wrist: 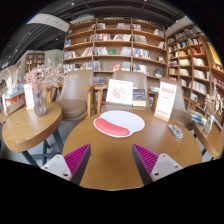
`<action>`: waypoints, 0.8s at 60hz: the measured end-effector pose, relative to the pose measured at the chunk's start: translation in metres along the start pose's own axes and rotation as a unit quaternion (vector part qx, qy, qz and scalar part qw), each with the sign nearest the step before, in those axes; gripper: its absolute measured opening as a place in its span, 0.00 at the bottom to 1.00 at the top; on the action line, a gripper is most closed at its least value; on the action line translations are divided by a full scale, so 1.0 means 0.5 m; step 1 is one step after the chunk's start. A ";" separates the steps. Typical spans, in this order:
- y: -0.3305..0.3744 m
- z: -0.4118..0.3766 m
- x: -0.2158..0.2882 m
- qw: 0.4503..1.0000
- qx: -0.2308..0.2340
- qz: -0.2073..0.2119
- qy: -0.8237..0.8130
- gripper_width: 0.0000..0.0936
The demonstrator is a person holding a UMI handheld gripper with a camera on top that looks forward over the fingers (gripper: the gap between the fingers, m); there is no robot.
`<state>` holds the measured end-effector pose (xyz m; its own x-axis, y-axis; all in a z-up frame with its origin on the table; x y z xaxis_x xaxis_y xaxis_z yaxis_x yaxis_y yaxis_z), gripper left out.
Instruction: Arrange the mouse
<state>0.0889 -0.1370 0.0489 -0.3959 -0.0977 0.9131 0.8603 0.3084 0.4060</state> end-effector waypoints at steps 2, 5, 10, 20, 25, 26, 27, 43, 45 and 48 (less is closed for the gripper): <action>-0.001 0.000 0.002 1.000 0.000 0.000 0.000 0.91; -0.003 0.000 0.005 1.000 -0.001 0.000 0.001 0.91; -0.004 0.006 0.009 1.000 0.002 -0.003 -0.003 0.91; -0.001 0.052 0.014 1.000 -0.011 -0.004 0.003 0.91; 0.003 0.108 0.020 1.000 -0.027 -0.005 0.005 0.91; 0.004 0.119 0.021 1.000 -0.030 -0.004 0.006 0.91; 0.005 0.132 0.022 0.999 -0.033 -0.004 0.008 0.91; 0.046 0.365 0.024 0.995 -0.097 -0.005 0.000 0.91; 0.054 0.398 0.022 0.994 -0.108 -0.006 -0.005 0.91; 0.059 0.442 0.018 0.993 -0.121 -0.005 -0.014 0.91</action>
<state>0.0397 0.0802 0.0609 -0.4110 -0.0726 0.9088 0.9066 0.0717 0.4157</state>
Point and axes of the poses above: the point between the fingertips, and its own axes, seen from behind it with the camera up: z to the right, x up, y backward, against the way the camera looks, the point moved 2 cm from there along y, backward, against the way the camera looks, and after that the axes turned 13 degrees about x, right-handed, at the moved point
